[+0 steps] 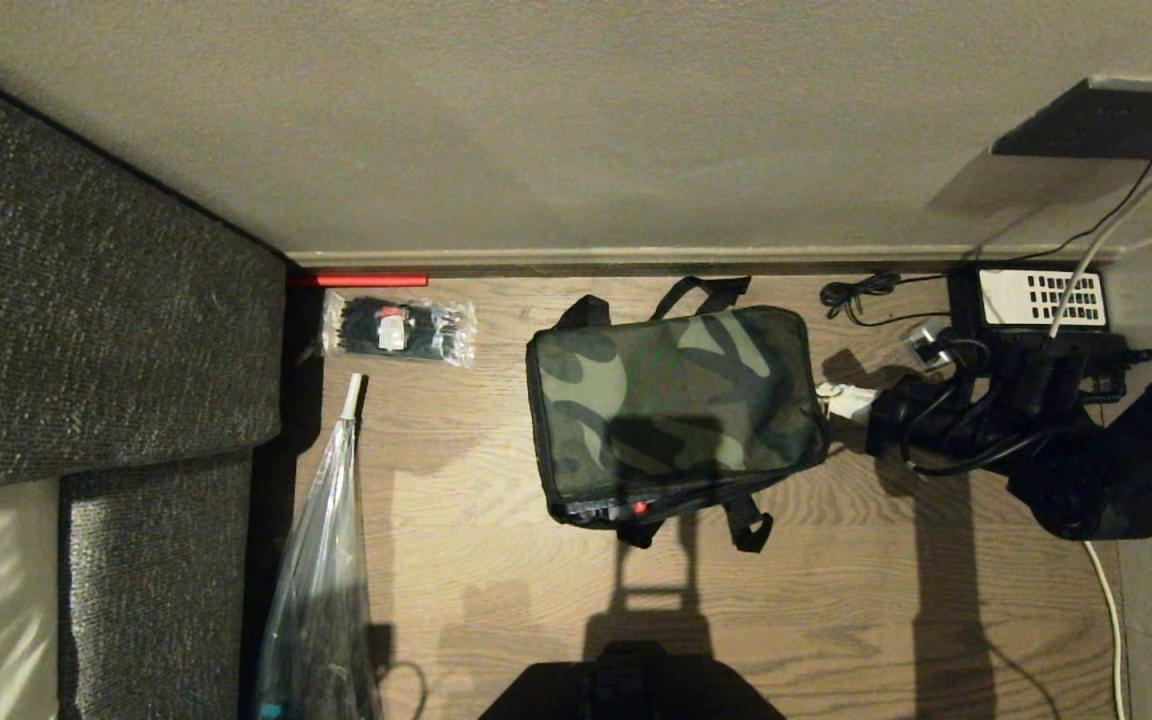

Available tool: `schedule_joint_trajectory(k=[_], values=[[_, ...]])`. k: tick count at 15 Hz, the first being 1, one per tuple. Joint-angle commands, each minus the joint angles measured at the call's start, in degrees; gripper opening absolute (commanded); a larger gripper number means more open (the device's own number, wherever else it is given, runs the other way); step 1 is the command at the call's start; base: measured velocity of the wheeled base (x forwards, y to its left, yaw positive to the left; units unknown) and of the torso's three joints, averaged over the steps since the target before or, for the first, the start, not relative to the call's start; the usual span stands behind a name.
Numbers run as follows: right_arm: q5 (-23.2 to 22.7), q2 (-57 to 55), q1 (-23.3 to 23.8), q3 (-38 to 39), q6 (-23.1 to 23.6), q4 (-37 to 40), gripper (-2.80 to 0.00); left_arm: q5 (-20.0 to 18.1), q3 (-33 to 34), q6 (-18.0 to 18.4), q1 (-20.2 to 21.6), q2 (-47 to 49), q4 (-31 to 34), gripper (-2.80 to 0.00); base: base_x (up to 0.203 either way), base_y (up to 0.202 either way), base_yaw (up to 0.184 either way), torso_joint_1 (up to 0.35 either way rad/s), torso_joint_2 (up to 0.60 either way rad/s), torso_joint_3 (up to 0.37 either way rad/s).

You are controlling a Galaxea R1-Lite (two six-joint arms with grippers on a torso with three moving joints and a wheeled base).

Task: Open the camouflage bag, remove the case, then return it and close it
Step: Open the top of the storage box

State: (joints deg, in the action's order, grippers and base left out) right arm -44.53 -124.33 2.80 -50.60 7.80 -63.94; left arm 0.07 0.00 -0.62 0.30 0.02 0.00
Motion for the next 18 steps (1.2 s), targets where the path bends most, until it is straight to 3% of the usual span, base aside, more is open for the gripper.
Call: schedule_joint_trajectory(k=[1,8,18], values=[[-0.29,-0.30,0.01,0.33,0.03,-0.40,-2.80,0.01,0.09,0.00,0.05,-0.11,0.00,-2.80,0.000,0.000,0.000,0.000,0.00,0.000],[-0.40,-0.21,-1.19,5.95,2.57,-2.77,-2.80,0.01,0.09,-0.06,0.05,-0.11,0.00,-2.80,0.000,0.000,0.000,0.000,0.00,0.000],[0.06,0.16,-4.85,9.94,2.14,-2.77,-2.80,0.01,0.09,-0.02,0.05,-0.11,0.00,-2.80,0.000,0.000,0.000,0.000,0.00,0.000]])
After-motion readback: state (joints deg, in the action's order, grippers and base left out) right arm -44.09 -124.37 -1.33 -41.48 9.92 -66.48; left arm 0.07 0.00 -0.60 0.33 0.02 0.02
